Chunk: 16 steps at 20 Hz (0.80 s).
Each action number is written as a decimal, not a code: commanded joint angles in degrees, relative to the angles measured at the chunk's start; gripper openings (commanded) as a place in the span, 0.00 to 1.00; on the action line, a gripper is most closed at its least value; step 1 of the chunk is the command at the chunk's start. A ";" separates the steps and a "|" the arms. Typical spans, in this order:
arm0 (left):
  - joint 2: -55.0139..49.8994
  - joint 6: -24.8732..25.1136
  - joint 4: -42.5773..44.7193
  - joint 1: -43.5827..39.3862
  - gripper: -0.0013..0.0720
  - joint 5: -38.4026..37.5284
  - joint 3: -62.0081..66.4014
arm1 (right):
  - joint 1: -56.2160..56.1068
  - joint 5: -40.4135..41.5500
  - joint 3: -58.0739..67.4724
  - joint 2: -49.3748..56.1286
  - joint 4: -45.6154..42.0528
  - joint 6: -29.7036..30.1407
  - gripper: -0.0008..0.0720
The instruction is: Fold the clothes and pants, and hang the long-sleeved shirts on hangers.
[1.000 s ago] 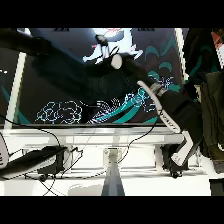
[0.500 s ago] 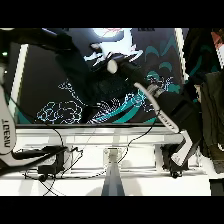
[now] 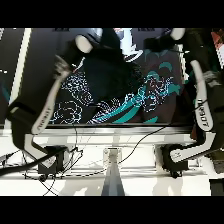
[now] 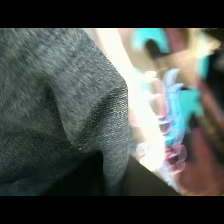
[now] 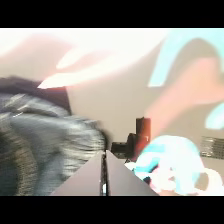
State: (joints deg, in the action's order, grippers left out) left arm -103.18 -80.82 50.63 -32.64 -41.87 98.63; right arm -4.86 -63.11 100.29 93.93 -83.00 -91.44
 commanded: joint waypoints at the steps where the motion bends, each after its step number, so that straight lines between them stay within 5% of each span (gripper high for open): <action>1: -5.33 0.20 -3.54 -6.78 1.00 7.63 0.02 | 7.08 -1.86 -0.02 -1.90 -0.74 0.07 0.04; 9: 1.42 0.26 8.11 -1.75 0.97 3.50 0.02 | 15.04 -1.40 -7.78 0.20 2.14 10.78 0.04; 12: 5.25 0.24 20.44 0.94 0.97 -0.83 0.02 | 16.72 -6.08 -9.77 4.22 26.14 22.75 0.05; 13: 6.12 0.22 23.69 1.73 0.97 -1.70 0.02 | 16.33 -5.35 -9.77 5.35 32.94 23.58 0.33; 14: 6.67 0.22 25.29 2.40 0.97 -2.47 0.02 | 15.32 -3.58 -9.77 6.34 37.59 23.32 0.87; 16: 7.26 0.22 25.42 3.48 0.97 -3.76 0.02 | 12.39 0.68 -9.77 7.69 36.72 22.29 0.96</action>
State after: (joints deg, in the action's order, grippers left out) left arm -97.56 -80.58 70.37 -30.92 -42.61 98.65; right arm 9.52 -65.78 91.11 99.26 -56.36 -71.66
